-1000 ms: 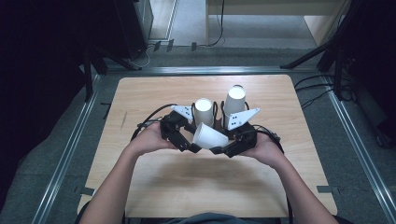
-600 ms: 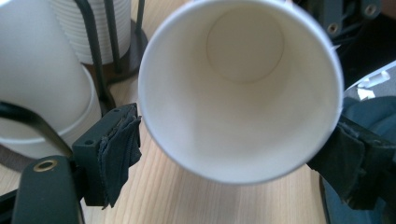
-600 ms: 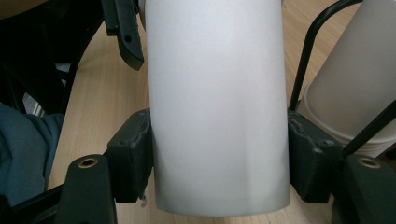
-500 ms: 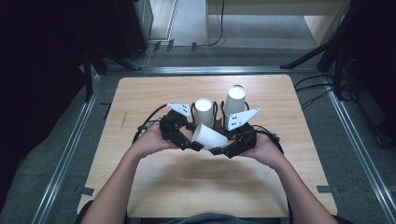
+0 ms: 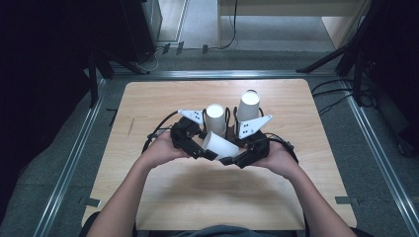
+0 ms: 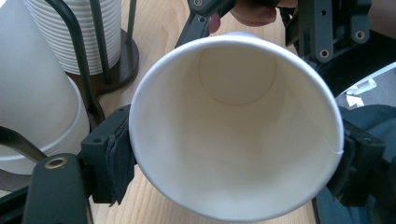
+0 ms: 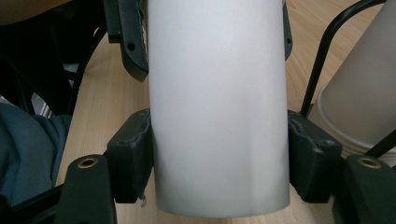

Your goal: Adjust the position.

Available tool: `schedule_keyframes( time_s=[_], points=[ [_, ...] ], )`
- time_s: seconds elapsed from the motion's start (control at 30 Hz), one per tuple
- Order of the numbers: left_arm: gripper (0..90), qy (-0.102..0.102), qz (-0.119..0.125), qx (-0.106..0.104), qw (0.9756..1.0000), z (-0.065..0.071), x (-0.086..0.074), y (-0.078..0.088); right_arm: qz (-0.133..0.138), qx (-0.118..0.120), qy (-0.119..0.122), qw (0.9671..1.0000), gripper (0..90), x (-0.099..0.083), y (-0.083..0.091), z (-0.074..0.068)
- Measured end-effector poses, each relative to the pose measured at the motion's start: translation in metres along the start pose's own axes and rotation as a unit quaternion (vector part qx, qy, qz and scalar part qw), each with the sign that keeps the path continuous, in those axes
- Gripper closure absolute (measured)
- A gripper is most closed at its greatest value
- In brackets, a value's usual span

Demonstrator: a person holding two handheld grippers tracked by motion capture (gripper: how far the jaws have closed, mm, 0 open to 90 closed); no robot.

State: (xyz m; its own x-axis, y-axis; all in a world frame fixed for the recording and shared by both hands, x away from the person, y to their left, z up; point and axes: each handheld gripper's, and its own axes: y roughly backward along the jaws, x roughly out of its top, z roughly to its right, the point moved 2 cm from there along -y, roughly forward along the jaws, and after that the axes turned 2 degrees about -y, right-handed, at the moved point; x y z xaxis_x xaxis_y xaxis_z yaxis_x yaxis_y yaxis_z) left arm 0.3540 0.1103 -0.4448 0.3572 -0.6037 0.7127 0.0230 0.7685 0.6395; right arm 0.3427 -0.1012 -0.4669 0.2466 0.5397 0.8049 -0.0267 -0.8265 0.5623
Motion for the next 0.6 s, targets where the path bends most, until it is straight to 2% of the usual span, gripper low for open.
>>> schedule_keyframes(
  time_s=[0.2, 0.6],
  points=[
    [24.0, -0.004, -0.001, -0.005, 1.0000, 0.0002, -0.0001, 0.0021, -0.006, 0.005, 0.000, 1.0000, 33.1, -0.0006, -0.0001, 0.0005],
    [27.3, -0.009, 0.000, -0.007, 0.9999, 0.0009, 0.0000, 0.0044, -0.006, 0.005, -0.002, 1.0000, 32.8, 0.0002, -0.0005, 0.0006]
  ],
)
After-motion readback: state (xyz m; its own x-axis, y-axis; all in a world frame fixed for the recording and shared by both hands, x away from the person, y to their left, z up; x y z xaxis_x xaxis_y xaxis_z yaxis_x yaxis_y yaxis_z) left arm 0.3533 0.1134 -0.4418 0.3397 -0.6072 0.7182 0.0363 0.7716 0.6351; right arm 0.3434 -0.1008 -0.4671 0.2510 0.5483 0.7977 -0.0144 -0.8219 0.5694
